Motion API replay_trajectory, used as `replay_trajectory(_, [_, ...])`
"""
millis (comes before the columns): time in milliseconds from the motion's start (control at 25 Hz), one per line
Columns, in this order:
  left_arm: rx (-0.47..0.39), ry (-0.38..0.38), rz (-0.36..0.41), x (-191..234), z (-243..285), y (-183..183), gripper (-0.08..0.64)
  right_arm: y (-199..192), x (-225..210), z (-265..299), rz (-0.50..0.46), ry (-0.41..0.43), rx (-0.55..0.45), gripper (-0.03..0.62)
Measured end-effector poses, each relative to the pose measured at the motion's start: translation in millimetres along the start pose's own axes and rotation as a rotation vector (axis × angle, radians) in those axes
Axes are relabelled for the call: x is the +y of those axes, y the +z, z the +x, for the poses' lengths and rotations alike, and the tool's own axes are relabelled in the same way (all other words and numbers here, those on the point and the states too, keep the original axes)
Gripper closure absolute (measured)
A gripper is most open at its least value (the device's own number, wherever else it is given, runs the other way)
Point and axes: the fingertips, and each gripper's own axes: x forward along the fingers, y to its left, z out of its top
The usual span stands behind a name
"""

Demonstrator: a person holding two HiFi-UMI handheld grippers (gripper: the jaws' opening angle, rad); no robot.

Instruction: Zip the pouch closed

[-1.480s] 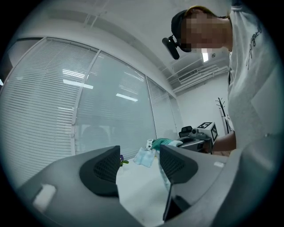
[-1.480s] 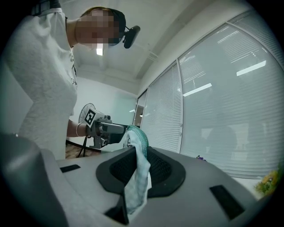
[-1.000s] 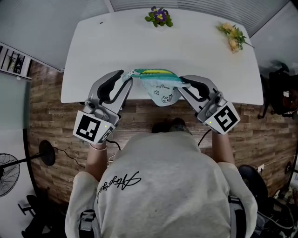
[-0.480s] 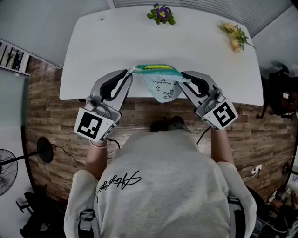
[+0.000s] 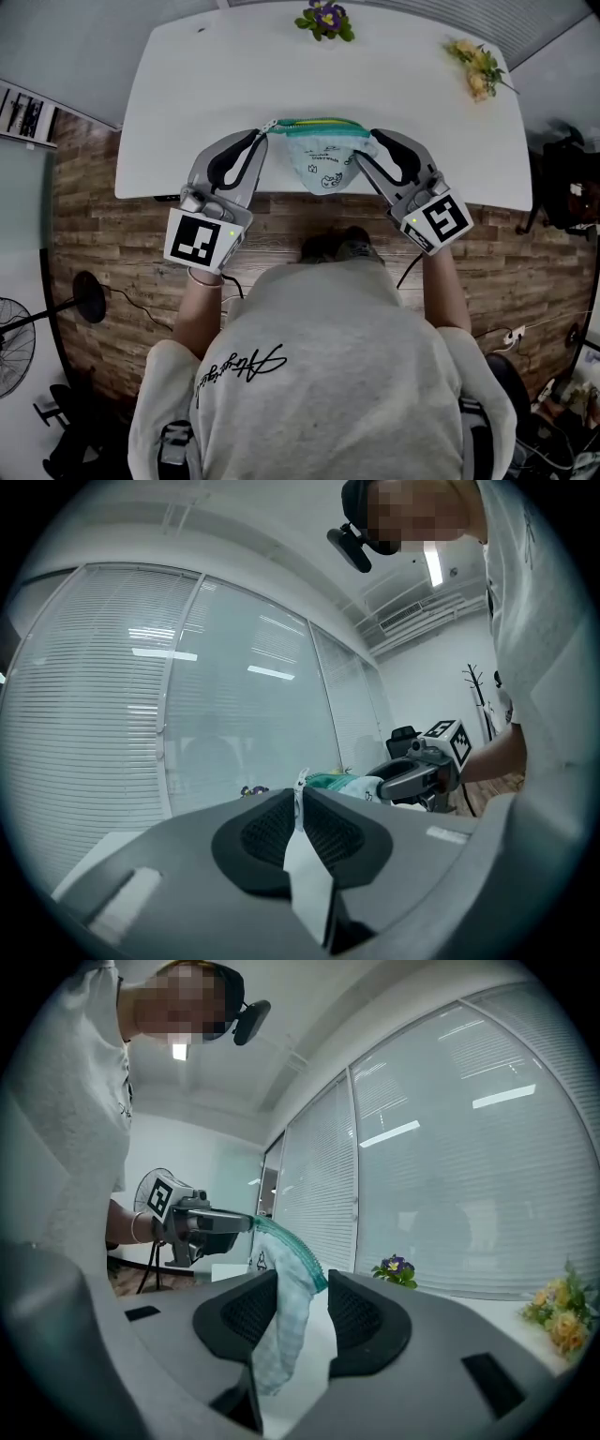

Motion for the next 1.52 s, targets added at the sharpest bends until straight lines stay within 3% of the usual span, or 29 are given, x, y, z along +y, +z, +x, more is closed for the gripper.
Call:
replay_trajectory(400, [0.003, 0.026, 0.002, -0.6, 18.0, -2.4, 0.532, 7.9, -17.5, -22.5, 0.046, -0.062, -0.024, 0.439])
replay_trajectory(640, [0.004, -0.012, 0.036, -23.4, 29.3, -11.5, 0.532, 32.8, 15.3, -4.0, 0.101, 0.037, -0.040, 0.466])
replay_trajectory(840, [0.061, -0.068, 0.078, -46.4, 34.6, -33.7, 0.531, 26.1, 26.9, 17.6, 0.232, 0.086, -0.027, 0.520])
replay_trajectory(1000, [0.067, -0.088, 0.132, -56.6, 35.1, -39.9, 0.531, 7.3, 23.2, 27.0, 0.349, 0.084, 0.006, 0.520])
replay_trajectory(1120, [0.078, -0.111, 0.124, -63.8, 35.9, -47.5, 0.531, 0.3, 24.5, 30.7, 0.408, 0.096, 0.015, 0.523])
replay_trajectory(1240, [0.081, -0.123, 0.112, -67.5, 36.6, -52.2, 0.531, -5.1, 29.2, 35.2, 0.406, 0.108, 0.045, 0.523])
replay_trajectory(1520, [0.118, -0.175, 0.172, -80.0, 38.4, -64.9, 0.531, -15.0, 33.4, 43.9, 0.402, 0.099, 0.092, 0.522])
